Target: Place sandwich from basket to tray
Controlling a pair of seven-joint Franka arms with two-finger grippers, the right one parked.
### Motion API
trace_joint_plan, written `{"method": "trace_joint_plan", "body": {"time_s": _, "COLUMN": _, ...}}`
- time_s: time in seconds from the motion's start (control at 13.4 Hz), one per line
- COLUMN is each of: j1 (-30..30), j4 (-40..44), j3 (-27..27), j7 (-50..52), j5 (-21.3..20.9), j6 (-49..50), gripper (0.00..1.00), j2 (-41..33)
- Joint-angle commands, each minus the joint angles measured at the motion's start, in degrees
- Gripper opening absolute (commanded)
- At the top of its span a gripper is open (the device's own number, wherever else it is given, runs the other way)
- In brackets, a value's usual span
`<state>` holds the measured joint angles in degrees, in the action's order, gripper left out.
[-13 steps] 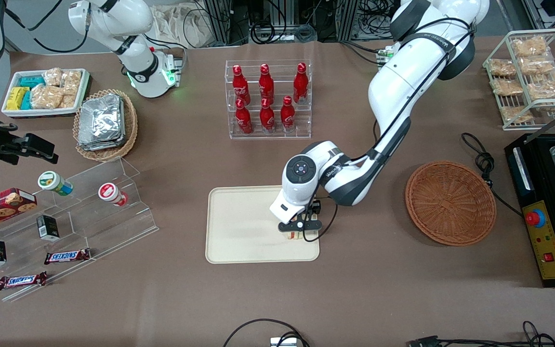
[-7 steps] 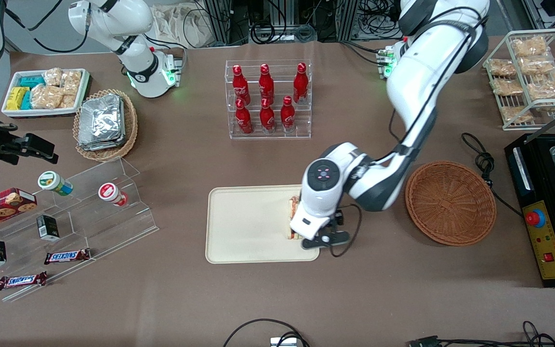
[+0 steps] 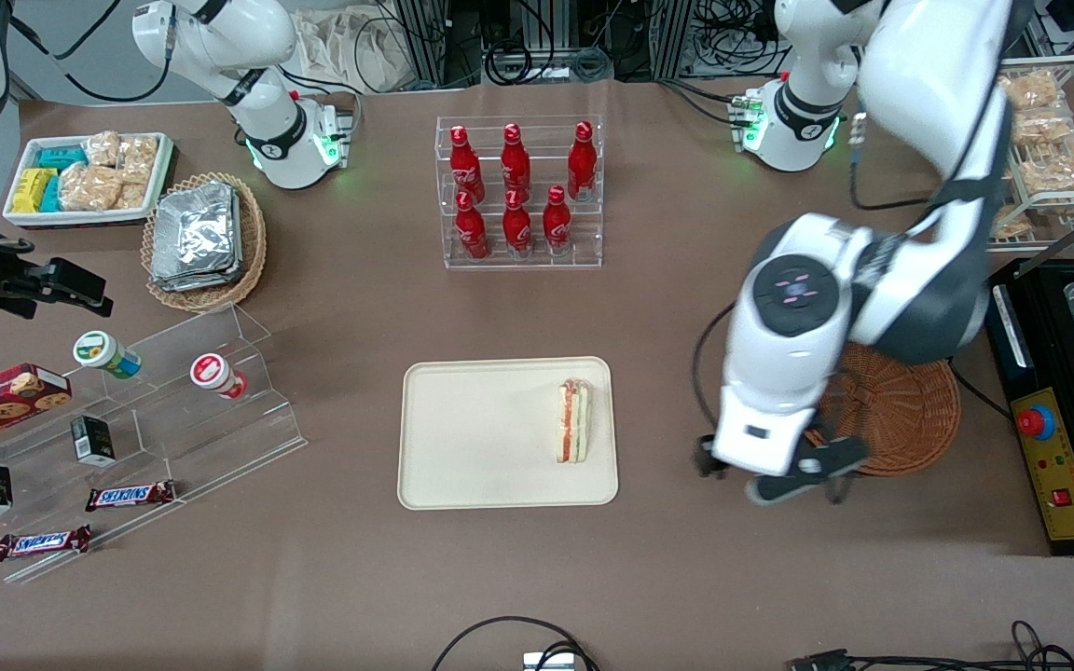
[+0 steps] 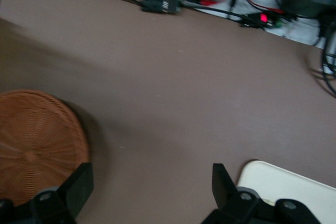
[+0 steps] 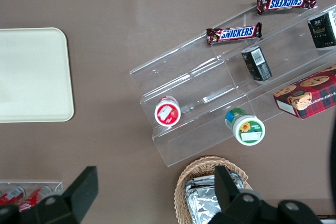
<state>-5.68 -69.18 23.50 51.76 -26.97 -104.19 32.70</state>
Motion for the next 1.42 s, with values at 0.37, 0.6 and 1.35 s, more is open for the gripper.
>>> {"method": "trace_joint_plan", "body": {"time_s": 0.37, "j1": 10.07, "j4": -2.37, "j3": 0.32, "j7": -17.21, "j5": 9.56, "j6": 6.54, "gripper": 1.00, "j2": -9.49}}
{"method": "trace_joint_plan", "body": {"time_s": 0.6, "j1": 12.27, "j4": -2.28, "j3": 0.32, "j7": -20.12, "j5": 11.59, "j6": 8.38, "gripper": 1.00, "j2": -10.73}}
{"method": "trace_joint_plan", "body": {"time_s": 1.35, "j1": 12.45, "j4": -9.03, "j3": -12.84, "j7": -39.17, "j5": 23.98, "j6": 7.95, "gripper": 1.00, "j2": -20.03}}
